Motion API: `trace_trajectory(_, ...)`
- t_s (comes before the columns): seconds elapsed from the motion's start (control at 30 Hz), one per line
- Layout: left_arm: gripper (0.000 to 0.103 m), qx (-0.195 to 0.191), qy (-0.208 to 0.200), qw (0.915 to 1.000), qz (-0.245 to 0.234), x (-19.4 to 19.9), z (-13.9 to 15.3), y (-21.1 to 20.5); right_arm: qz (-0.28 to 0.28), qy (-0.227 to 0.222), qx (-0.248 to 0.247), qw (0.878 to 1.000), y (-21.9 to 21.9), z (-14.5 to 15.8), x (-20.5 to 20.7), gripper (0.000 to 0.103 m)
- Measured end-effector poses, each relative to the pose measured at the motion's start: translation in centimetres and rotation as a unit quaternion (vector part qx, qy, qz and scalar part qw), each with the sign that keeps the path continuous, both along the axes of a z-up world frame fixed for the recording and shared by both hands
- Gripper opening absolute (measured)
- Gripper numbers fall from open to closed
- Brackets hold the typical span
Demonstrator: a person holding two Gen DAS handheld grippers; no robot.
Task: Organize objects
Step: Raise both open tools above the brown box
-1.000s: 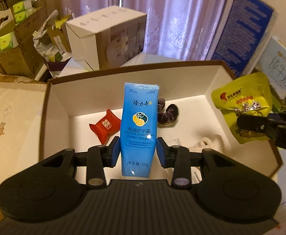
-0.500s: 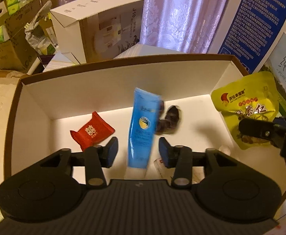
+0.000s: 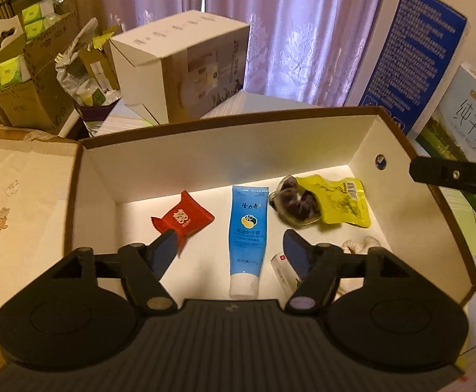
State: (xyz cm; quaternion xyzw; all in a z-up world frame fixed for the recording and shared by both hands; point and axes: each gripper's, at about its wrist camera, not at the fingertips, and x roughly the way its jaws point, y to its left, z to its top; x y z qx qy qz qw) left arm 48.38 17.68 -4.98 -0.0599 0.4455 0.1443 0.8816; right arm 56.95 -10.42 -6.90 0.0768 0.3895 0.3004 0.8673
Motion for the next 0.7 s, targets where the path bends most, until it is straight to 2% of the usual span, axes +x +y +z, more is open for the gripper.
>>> trace_trajectory(0.13,0.078,0.007,-0.007,1.0,-0.002,-1.4,1.3,-0.8,0.007,0.001,-0.008,1.0,-0.5,0.6,-1.7,0.051)
trace_trajectory(0.33,0.082,0.01,-0.011,0.9999,-0.003,-3.7,2.9,-1.8,0.017,-0.004,-0.028,0.999,-0.9,1.2,-4.7,0.053)
trace_trajectory(0.7,0.085,-0.004,-0.015,0.9998,0.012,-8.7,4.8,-3.6,0.015,-0.001,-0.025,1.0,-1.8,2.2,-9.5,0.055)
